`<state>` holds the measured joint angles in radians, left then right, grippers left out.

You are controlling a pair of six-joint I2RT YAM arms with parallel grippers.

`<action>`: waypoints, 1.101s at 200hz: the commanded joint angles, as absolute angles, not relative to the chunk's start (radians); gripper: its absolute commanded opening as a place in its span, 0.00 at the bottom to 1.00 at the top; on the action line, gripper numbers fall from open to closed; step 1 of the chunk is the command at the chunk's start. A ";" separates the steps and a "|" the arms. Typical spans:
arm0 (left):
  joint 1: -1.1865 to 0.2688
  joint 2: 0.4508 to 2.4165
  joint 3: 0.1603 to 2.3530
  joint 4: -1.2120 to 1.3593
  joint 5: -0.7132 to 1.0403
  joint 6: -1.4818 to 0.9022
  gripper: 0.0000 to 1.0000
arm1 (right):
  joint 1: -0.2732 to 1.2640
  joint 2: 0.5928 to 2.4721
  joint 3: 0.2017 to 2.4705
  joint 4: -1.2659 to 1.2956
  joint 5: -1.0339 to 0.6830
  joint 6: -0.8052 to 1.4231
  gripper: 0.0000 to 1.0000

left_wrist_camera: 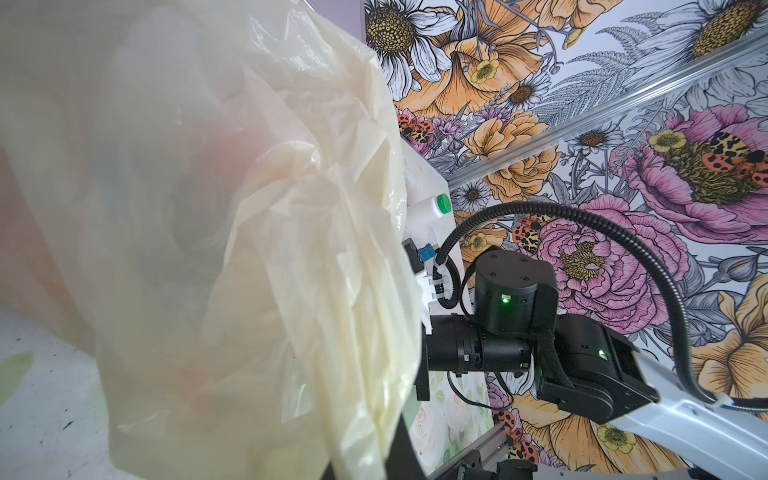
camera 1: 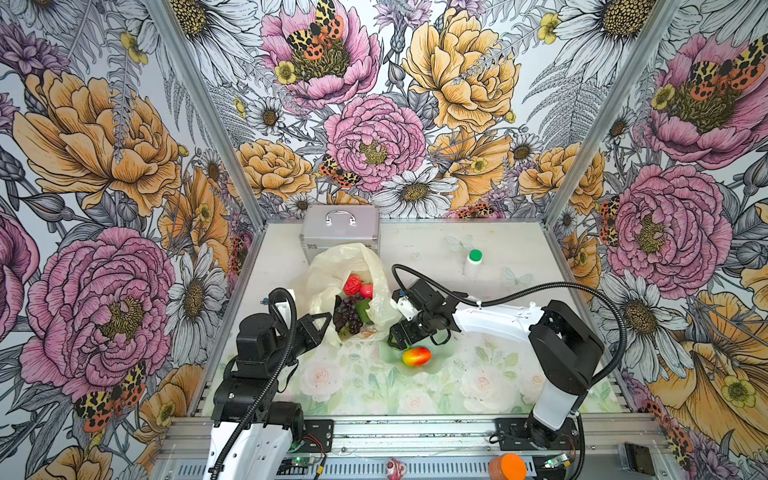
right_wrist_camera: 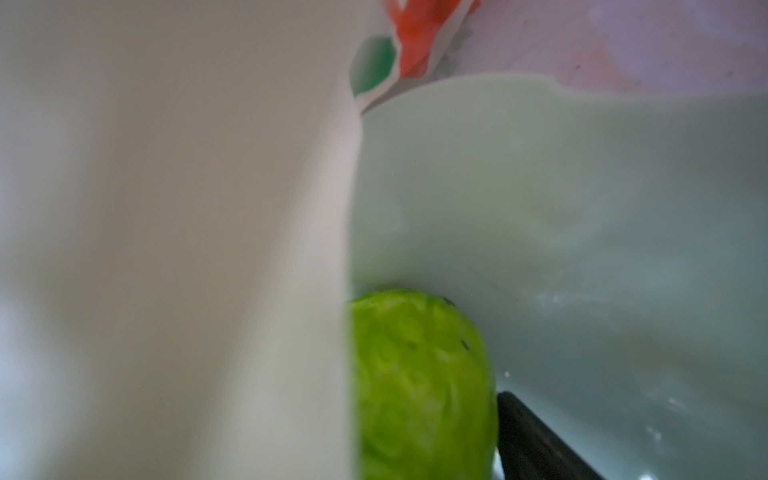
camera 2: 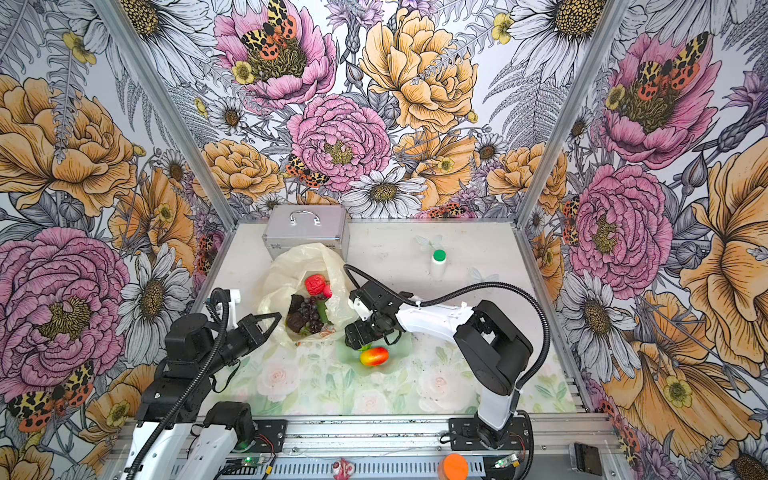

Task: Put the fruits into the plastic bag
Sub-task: 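Move the open right gripper over the green custard apple on the plate, then close the right gripper on the green custard apple, then lift the green custard apple with the right gripper toward the bag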

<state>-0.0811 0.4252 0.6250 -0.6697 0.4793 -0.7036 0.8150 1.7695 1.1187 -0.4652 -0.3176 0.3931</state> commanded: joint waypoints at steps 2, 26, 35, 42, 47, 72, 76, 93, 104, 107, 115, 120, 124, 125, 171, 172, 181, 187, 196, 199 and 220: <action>-0.081 0.416 0.621 -0.673 0.461 -0.698 0.00 | 0.818 1.782 1.117 -0.446 -0.291 0.406 0.84; -0.081 0.416 0.620 -0.673 0.460 -0.698 0.00 | 0.815 1.771 1.113 -0.446 -0.266 0.411 0.79; -0.080 0.416 0.620 -0.672 0.461 -0.698 0.00 | 0.811 1.763 1.112 -0.447 -0.255 0.412 0.76; -0.081 0.417 0.620 -0.673 0.461 -0.698 0.00 | 0.809 1.754 1.110 -0.446 -0.248 0.414 0.74; -0.081 0.417 0.620 -0.671 0.460 -0.698 0.00 | 0.807 1.747 1.108 -0.446 -0.241 0.417 0.73; -0.079 0.418 0.620 -0.671 0.460 -0.698 0.00 | 0.799 1.709 1.094 -0.446 -0.215 0.431 0.69; -0.079 0.419 0.620 -0.672 0.460 -0.698 0.00 | 0.799 1.701 1.091 -0.446 -0.211 0.432 0.68; -0.078 0.419 0.620 -0.671 0.460 -0.698 0.00 | 0.761 1.666 1.078 -0.446 -0.192 0.436 0.67; -0.077 0.420 0.620 -0.671 0.461 -0.696 0.00 | 0.751 1.642 1.067 -0.445 -0.180 0.437 0.66; -0.075 0.422 0.620 -0.670 0.462 -0.696 0.00 | 0.749 1.633 1.063 -0.445 -0.177 0.437 0.66; -0.074 0.423 0.620 -0.670 0.464 -0.696 0.00 | 0.741 1.612 1.054 -0.446 -0.169 0.439 0.66; -0.074 0.424 0.620 -0.669 0.466 -0.696 0.00 | 0.736 1.600 1.048 -0.445 -0.167 0.439 0.66; -0.074 0.425 0.620 -0.668 0.467 -0.696 0.00 | 0.732 1.591 1.043 -0.445 -0.164 0.440 0.66; -0.074 0.425 0.620 -0.669 0.467 -0.696 0.00 | 0.731 1.589 1.041 -0.446 -0.164 0.440 0.66; -0.068 0.424 0.619 -0.666 0.474 -0.695 0.00 | 0.687 1.469 0.966 -0.446 -0.156 0.457 0.66; -0.068 0.424 0.619 -0.666 0.474 -0.695 0.00 | 0.686 1.466 0.963 -0.446 -0.156 0.458 0.66; -0.069 0.424 0.618 -0.666 0.474 -0.695 0.00 | 0.677 1.441 0.947 -0.446 -0.157 0.462 0.66; -0.068 0.422 0.618 -0.666 0.476 -0.695 0.00 | 0.670 1.425 0.938 -0.446 -0.158 0.466 0.66; -0.068 0.422 0.618 -0.666 0.475 -0.695 0.00 | 0.661 1.398 0.923 -0.446 -0.157 0.470 0.66; -0.068 0.422 0.619 -0.666 0.476 -0.695 0.00 | 0.658 1.388 0.919 -0.447 -0.156 0.471 0.66; -0.069 0.422 0.618 -0.664 0.476 -0.695 0.00 | 0.633 1.318 0.893 -0.448 -0.151 0.484 0.66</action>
<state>-0.0761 0.4252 0.6250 -0.6693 0.4797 -0.7036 0.6586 1.4025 0.9154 -0.4599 -0.1726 0.4572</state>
